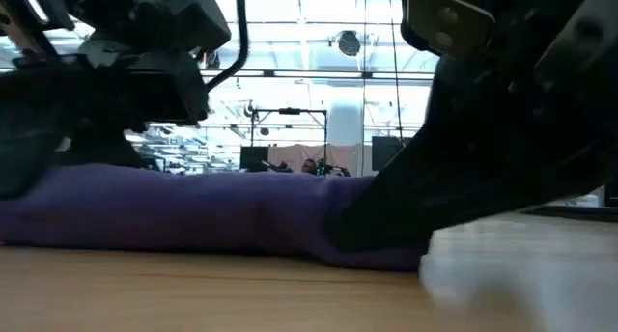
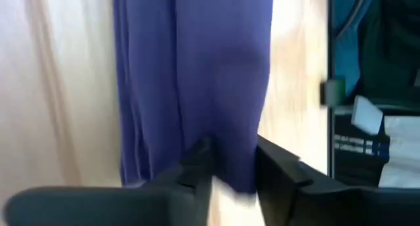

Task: Roll towel
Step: Roll the purple towel

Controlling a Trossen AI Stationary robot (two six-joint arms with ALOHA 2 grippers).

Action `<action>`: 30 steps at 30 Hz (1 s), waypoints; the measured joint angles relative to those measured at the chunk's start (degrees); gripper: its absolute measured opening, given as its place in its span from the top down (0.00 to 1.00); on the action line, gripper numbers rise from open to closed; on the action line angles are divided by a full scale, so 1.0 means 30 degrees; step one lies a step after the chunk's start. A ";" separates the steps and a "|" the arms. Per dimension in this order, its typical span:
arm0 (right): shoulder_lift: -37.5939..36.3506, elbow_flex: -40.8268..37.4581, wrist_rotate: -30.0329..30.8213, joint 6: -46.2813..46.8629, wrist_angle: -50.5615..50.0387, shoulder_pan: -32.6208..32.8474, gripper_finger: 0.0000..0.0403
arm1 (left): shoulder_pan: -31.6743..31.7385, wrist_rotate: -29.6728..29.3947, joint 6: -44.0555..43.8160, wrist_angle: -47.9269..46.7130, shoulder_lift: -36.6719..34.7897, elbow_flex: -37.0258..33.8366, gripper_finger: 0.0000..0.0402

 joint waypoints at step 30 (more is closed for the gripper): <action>-0.1366 -0.0051 -0.5544 0.5478 0.0704 -0.1205 0.92 | -0.8964 -2.0498 0.5521 0.2460 -0.1055 -0.0007 0.50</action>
